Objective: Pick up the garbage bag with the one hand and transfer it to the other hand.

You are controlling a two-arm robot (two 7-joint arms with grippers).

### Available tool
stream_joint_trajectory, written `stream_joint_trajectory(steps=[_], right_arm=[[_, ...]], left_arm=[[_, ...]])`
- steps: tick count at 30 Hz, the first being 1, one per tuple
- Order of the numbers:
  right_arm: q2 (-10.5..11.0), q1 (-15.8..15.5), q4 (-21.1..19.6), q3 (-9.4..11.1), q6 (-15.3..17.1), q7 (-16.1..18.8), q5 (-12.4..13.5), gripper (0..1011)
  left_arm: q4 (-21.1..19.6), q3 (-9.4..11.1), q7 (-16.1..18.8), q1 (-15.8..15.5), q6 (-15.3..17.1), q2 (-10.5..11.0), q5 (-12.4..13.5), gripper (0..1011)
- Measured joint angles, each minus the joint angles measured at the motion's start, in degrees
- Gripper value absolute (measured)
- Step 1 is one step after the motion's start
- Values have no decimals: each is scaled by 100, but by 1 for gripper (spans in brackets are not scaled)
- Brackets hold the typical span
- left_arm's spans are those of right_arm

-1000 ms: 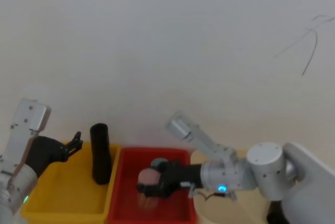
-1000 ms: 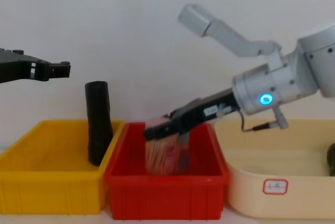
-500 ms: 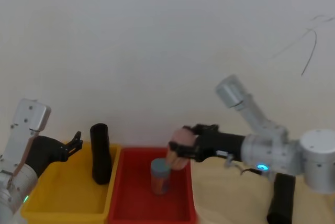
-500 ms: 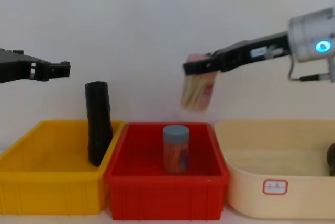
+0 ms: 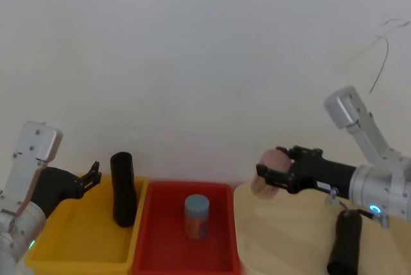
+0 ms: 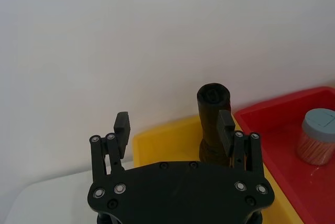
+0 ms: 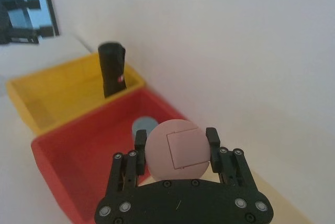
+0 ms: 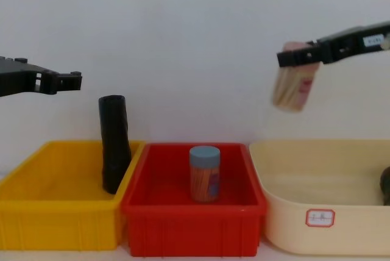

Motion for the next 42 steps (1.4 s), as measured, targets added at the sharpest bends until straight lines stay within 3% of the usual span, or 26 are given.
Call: stream_joint_trajectory(steps=[8, 16, 23, 29, 37, 42], right_arm=[[189, -160, 121, -70, 111, -21, -2, 650], [248, -189, 365, -174, 118, -19, -49, 653], [280, -203, 491, -231, 117, -10, -73, 874], [296, -209, 562, -261, 116, -4, -88, 1001], [304, -293, 463, -230, 78, -115, -84, 1000], [298, -472, 205, -123, -15, -395, -76, 1000]], left_arm=[[0, 0, 0, 0, 0, 0, 0, 1003], [0, 0, 0, 0, 0, 0, 0, 1003], [0, 0, 0, 0, 0, 0, 0, 1003], [0, 0, 0, 0, 0, 0, 0, 1003], [0, 0, 0, 0, 0, 0, 0, 1003], [0, 0, 0, 0, 0, 0, 0, 1004]])
